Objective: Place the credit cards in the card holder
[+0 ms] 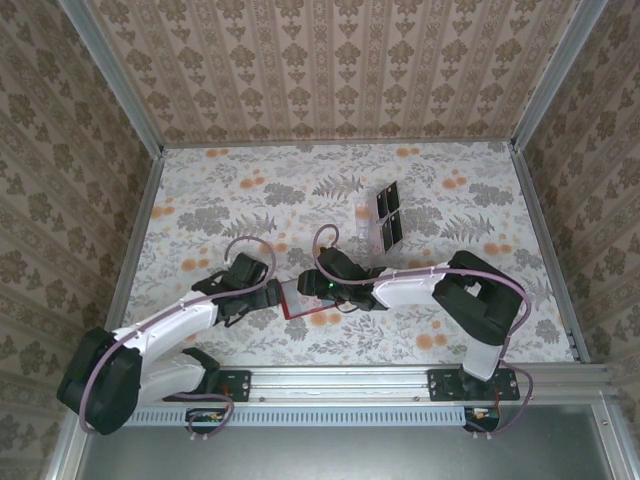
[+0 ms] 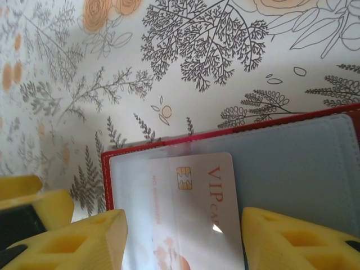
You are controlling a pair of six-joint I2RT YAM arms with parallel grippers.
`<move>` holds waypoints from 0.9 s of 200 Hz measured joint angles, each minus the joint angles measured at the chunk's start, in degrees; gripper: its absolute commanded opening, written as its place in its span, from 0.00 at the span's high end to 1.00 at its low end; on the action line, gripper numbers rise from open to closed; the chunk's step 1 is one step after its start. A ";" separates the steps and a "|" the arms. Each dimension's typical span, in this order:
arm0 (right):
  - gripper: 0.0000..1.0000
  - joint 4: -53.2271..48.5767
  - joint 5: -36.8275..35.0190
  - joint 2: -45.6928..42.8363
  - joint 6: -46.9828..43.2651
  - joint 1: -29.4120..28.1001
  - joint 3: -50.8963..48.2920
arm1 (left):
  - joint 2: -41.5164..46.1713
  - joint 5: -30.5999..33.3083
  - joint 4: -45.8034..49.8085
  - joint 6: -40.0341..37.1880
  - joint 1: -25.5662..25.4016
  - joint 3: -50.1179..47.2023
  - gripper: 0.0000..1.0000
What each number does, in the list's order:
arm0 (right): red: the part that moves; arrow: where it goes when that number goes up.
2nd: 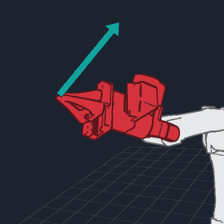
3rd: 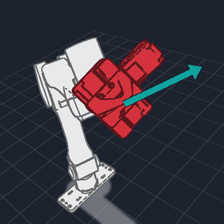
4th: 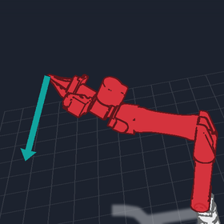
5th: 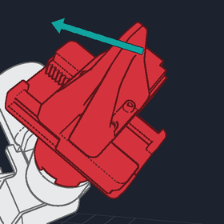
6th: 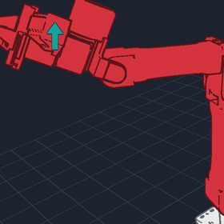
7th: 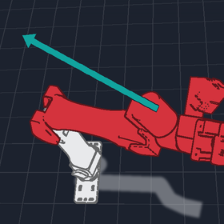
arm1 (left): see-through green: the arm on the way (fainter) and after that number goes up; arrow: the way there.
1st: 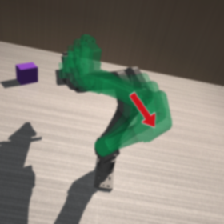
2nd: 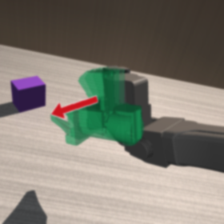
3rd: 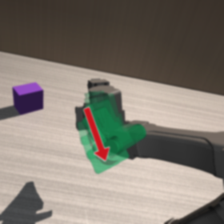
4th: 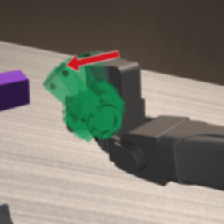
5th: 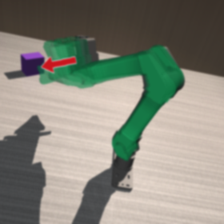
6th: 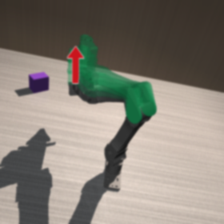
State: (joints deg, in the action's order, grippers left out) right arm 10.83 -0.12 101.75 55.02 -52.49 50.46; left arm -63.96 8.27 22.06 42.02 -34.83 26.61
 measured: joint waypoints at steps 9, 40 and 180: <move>0.42 -2.16 -0.04 -0.76 -1.25 0.00 0.55 | -0.24 -0.22 -0.42 -0.26 -0.04 0.04 0.00; 0.49 -7.56 -0.61 -3.39 -4.35 0.00 2.45 | -1.11 -0.92 -1.97 -1.11 -0.35 0.09 0.00; 0.88 -17.99 -5.46 2.32 -8.87 0.11 7.89 | -5.46 -0.35 -3.19 -1.36 -0.83 1.20 0.00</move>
State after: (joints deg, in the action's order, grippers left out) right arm -7.16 -5.58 104.07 46.15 -52.38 58.35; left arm -69.43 7.92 18.87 40.66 -35.66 27.81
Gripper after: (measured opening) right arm 0.125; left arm 0.997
